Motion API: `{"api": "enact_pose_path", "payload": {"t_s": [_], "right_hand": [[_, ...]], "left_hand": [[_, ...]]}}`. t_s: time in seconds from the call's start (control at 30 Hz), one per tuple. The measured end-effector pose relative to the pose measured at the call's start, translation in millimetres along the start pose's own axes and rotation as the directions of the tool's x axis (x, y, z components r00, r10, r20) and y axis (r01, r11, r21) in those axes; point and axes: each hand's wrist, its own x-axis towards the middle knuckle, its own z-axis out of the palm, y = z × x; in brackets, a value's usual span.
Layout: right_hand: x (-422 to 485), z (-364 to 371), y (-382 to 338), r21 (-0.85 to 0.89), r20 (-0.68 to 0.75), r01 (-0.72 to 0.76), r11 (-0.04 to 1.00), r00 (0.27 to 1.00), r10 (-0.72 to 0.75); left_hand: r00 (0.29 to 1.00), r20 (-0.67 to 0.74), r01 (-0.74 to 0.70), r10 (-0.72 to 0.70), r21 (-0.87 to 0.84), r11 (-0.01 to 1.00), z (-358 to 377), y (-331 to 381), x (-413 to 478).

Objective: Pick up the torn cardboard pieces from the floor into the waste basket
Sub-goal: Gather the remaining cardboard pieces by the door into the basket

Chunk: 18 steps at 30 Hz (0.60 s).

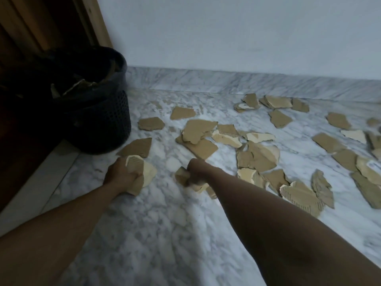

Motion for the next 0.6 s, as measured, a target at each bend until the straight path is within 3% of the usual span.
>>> {"api": "enact_pose_path", "payload": {"t_s": [0.1, 0.17, 0.27, 0.37, 0.47, 0.6], "right_hand": [[-10, -38, 44, 0.134, -0.087, -0.116, 0.984, 0.988, 0.128], [-24, -61, 83, 0.336, -0.15, -0.25, 0.908, 0.938, 0.313], [-58, -62, 132, 0.532, -0.084, -0.38, 0.757, 0.866, 0.494], [-83, -38, 145, 0.513, 0.05, -0.479, 0.712, 0.845, 0.532], [-83, -30, 138, 0.461, -0.005, -0.433, 0.775, 0.871, 0.491], [-71, -25, 129, 0.394, -0.122, -0.373, 0.84, 0.885, 0.449]], "left_hand": [[0.971, 0.194, -0.121, 0.138, -0.099, 0.988, 16, 39, -14], [0.88, 0.37, -0.269, 0.297, -0.127, 0.955, 29, 79, -33], [0.712, 0.561, -0.438, 0.423, -0.116, 0.892, 56, 151, -71], [0.626, 0.635, -0.603, 0.452, 0.027, 0.797, 91, 206, -101], [0.661, 0.62, -0.665, 0.422, 0.225, 0.712, 111, 233, -124], [0.721, 0.557, -0.618, 0.412, 0.248, 0.746, 125, 229, -127]]}}
